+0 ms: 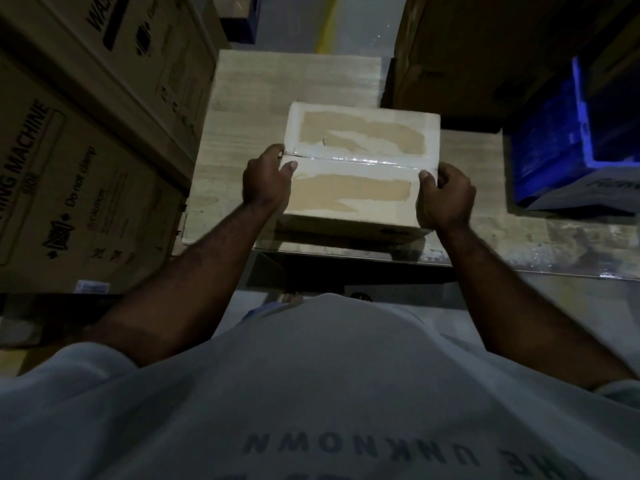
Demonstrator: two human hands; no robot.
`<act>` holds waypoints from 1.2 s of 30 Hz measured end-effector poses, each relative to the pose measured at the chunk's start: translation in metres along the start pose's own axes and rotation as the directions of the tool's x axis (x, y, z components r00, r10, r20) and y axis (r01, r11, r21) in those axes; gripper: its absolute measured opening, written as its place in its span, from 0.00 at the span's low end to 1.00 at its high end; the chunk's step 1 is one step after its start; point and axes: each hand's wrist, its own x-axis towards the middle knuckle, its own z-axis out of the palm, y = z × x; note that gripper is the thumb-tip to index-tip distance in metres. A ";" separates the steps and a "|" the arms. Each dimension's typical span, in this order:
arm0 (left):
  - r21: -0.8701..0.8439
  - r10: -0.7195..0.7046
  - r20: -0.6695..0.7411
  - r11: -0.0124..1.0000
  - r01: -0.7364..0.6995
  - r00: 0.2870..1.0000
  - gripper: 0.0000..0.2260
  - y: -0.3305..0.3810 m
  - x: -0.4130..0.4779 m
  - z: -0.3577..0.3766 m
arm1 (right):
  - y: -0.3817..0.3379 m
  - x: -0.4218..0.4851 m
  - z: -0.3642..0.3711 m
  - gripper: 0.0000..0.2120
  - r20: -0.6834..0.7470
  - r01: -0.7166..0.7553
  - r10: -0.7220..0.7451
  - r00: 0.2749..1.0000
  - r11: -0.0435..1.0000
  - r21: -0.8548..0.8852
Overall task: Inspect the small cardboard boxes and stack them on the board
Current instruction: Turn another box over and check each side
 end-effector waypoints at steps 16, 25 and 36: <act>-0.333 -0.020 0.239 0.938 0.101 0.971 0.34 -0.042 -0.060 0.010 | 0.050 -0.044 -0.007 0.26 0.231 -0.109 0.028 0.972 0.932 0.344; -0.261 -0.102 0.380 0.942 0.212 0.919 0.32 -0.053 -0.058 0.013 | 0.062 -0.063 -0.004 0.31 0.389 -0.108 0.054 0.920 0.987 0.118; -0.305 0.007 0.077 0.952 0.017 0.997 0.27 0.002 -0.031 -0.021 | 0.008 -0.022 -0.027 0.22 0.137 0.102 -0.123 0.983 0.984 0.149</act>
